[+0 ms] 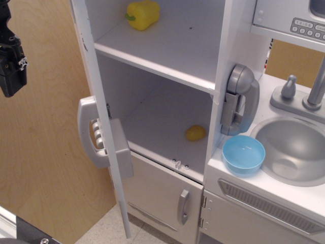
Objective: Close fridge
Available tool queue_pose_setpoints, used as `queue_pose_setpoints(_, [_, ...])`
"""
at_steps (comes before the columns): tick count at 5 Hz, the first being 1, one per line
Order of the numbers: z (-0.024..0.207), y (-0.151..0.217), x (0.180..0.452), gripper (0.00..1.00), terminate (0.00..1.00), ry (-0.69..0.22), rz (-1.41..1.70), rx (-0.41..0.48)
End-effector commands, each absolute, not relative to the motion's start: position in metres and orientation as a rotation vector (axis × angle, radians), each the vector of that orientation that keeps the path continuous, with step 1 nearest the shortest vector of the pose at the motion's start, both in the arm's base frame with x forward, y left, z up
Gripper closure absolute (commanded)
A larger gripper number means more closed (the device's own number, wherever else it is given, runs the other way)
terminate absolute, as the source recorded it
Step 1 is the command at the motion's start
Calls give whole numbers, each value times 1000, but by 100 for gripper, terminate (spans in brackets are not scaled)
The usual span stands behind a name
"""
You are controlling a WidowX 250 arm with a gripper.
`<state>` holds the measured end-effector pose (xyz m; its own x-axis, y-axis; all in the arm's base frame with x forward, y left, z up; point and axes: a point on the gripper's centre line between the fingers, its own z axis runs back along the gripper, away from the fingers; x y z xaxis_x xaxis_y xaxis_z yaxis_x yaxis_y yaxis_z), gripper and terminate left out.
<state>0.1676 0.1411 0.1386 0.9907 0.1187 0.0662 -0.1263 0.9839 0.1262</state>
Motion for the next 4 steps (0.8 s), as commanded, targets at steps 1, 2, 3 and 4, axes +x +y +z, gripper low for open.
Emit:
queue_pose_setpoints(1, [139, 141, 168, 0, 0, -59, 123, 131])
queue_pose_setpoints(2, [132, 142, 184, 0, 0, -108, 121, 103])
queue_pose_setpoints(3, [119, 153, 207, 0, 0, -141, 142, 99])
queue_pose_setpoints(4, [113, 160, 231, 0, 0, -164, 172, 108])
